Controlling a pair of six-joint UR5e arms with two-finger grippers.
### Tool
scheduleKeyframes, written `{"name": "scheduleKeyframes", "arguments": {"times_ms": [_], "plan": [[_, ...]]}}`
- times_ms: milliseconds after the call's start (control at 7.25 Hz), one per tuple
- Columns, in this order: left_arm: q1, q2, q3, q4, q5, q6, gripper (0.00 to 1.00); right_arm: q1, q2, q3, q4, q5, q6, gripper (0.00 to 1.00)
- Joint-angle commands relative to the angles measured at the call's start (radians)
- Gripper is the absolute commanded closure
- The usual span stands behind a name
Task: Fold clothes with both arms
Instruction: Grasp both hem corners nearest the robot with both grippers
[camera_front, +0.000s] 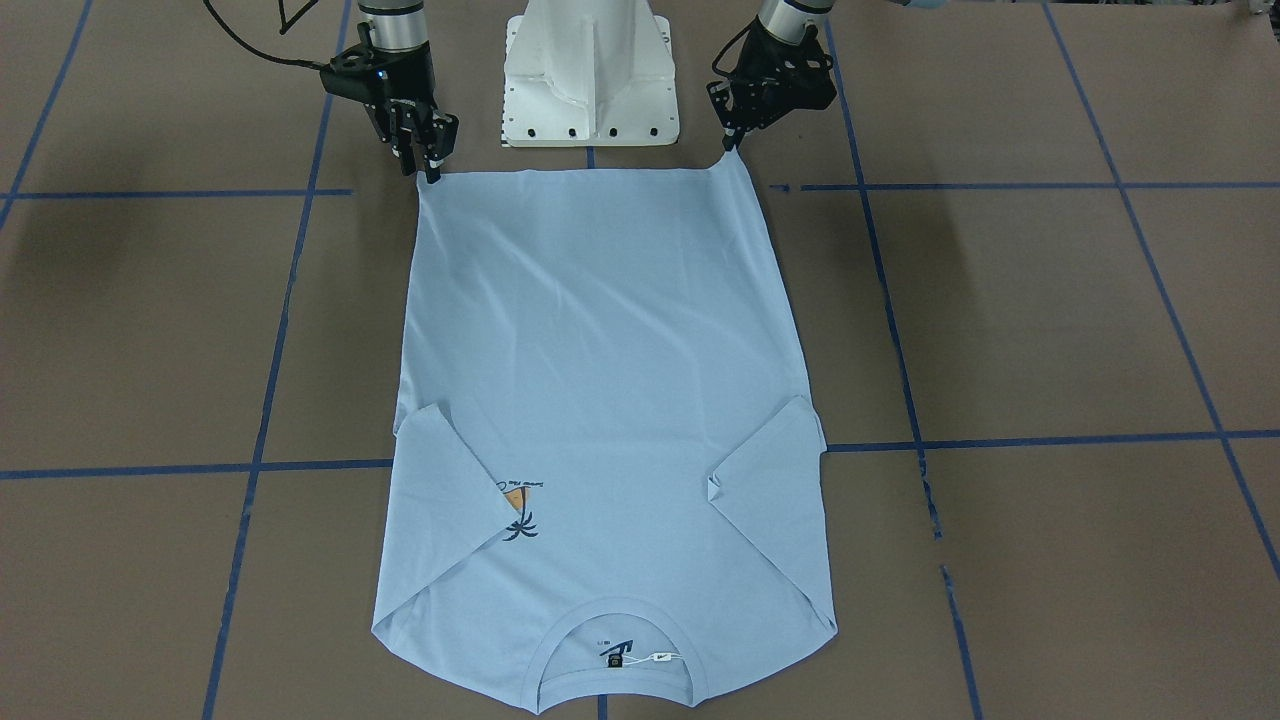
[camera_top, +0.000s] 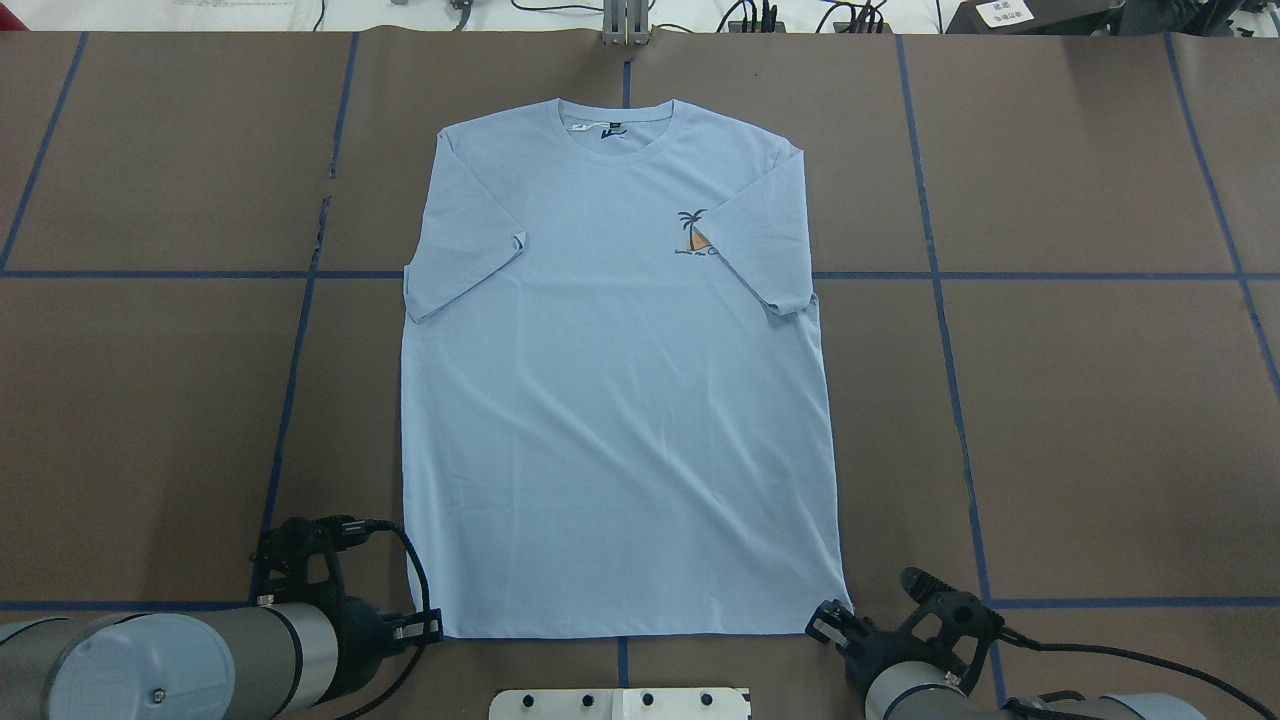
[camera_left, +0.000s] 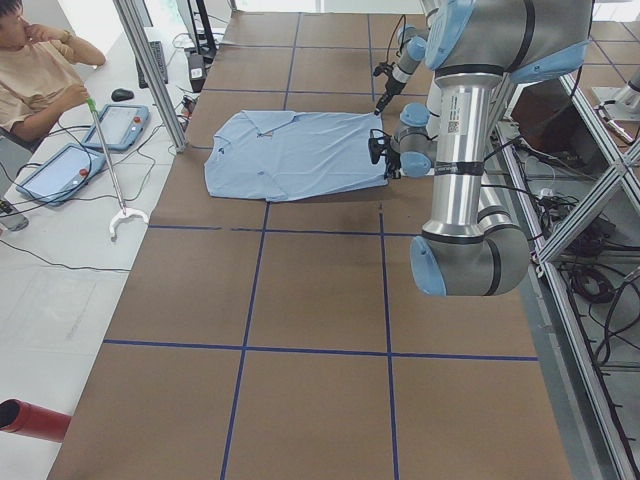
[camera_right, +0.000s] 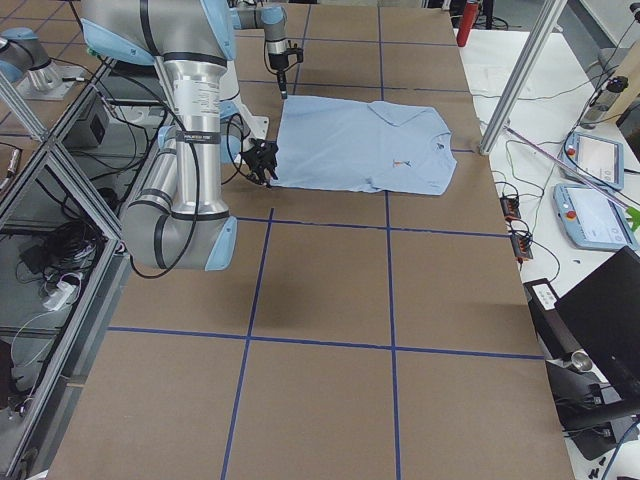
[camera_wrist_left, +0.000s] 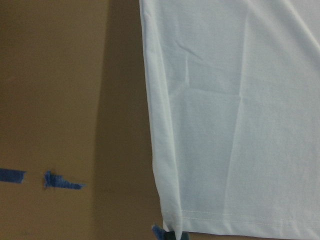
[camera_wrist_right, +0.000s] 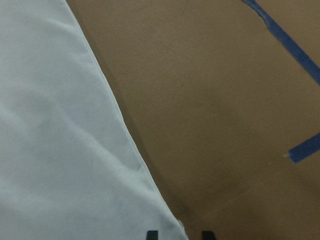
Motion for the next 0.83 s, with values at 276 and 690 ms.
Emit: {"name": "scheduleKeyframes", "arguments": {"times_ms": [276,690], "plan": [[0.002,-0.001,0.0,0.0,0.0,0.0,1.0,0.001,0.0,-0.01,0.0,-0.003,0.0,0.67],[0.002,-0.001,-0.002,0.0,0.002,0.0,1.0,0.001,0.0,-0.008,0.0,-0.023,0.0,1.0]]}}
